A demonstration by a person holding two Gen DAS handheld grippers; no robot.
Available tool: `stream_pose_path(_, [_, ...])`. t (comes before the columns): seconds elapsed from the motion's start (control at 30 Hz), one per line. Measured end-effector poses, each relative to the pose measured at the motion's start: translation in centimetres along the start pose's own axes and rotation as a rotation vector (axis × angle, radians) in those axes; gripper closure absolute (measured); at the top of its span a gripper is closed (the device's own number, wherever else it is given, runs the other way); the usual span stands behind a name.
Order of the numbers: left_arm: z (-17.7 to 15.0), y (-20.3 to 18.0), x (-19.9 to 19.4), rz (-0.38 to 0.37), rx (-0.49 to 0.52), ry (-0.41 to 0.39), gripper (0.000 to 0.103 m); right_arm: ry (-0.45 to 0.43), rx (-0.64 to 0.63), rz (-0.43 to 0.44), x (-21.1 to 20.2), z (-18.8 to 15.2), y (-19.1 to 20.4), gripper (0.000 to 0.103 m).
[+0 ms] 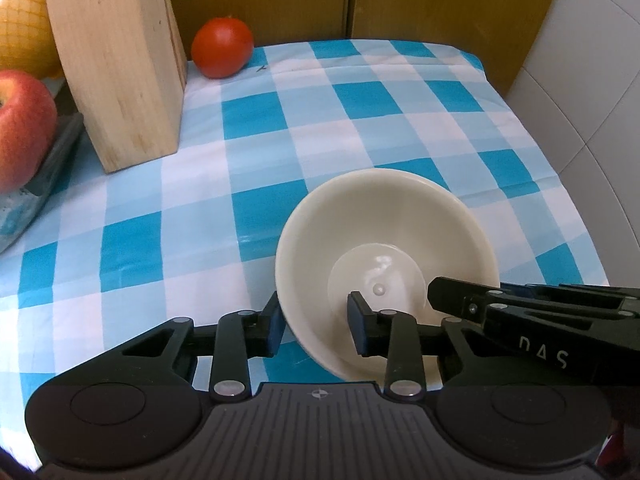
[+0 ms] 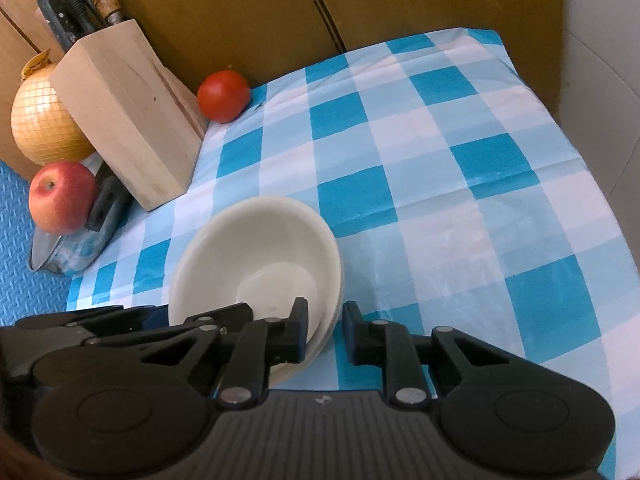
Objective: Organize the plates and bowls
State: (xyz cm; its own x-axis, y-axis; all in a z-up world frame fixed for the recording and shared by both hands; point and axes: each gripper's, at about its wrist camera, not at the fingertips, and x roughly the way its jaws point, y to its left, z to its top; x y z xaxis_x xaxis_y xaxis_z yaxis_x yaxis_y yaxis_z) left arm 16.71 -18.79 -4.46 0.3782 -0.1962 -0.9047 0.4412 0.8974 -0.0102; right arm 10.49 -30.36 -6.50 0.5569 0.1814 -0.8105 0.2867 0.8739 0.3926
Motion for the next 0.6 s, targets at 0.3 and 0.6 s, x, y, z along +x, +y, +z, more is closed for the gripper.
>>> stream_pose_path(0.3, [0.1,-0.1,0.0,0.004,0.006,0.001,0.064,0.008,0.003,0.017,0.0,-0.1,-0.1,0.086])
stream_pose_path(0.6, [0.1,-0.1,-1.1,0.000,0.002,-0.022,0.064,-0.020,-0.005,0.028,-0.8,-0.1,0.1,0.086])
